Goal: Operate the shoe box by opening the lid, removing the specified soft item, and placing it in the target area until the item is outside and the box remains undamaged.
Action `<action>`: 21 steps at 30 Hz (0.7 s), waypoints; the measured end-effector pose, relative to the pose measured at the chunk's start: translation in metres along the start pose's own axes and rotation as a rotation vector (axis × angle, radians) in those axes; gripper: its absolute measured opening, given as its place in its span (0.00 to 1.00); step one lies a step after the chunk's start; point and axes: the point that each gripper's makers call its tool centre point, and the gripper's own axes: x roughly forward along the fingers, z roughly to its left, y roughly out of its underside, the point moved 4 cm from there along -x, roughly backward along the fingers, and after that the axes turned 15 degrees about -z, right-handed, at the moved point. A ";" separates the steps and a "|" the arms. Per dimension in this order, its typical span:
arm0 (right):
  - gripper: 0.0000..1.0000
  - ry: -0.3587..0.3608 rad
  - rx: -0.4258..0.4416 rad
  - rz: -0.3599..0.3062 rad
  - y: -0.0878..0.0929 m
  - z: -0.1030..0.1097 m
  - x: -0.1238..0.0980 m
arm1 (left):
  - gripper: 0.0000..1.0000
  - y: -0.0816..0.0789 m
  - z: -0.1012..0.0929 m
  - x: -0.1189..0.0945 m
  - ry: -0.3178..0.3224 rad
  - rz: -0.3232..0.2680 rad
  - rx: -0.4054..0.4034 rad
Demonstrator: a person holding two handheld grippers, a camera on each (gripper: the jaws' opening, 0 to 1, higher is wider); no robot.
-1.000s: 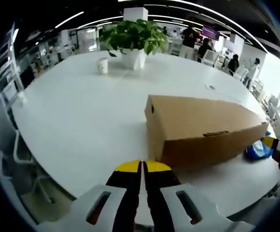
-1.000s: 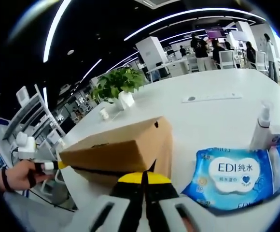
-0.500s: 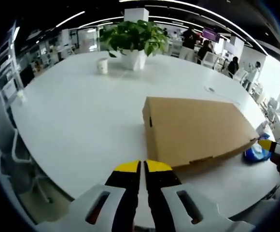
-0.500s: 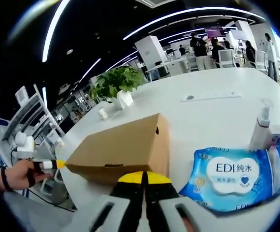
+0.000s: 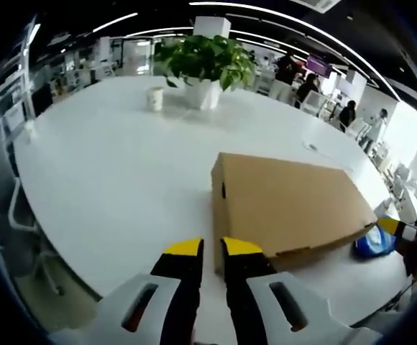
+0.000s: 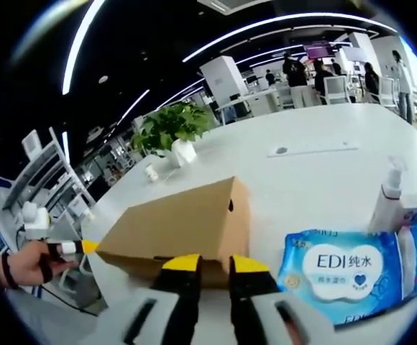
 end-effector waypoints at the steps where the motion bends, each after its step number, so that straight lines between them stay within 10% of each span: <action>1: 0.13 -0.003 0.003 0.003 0.000 0.000 0.001 | 0.09 -0.001 -0.001 0.001 0.003 -0.004 0.000; 21: 0.16 -0.022 0.017 0.038 0.007 0.002 0.014 | 0.16 0.005 -0.017 0.010 0.086 0.018 -0.013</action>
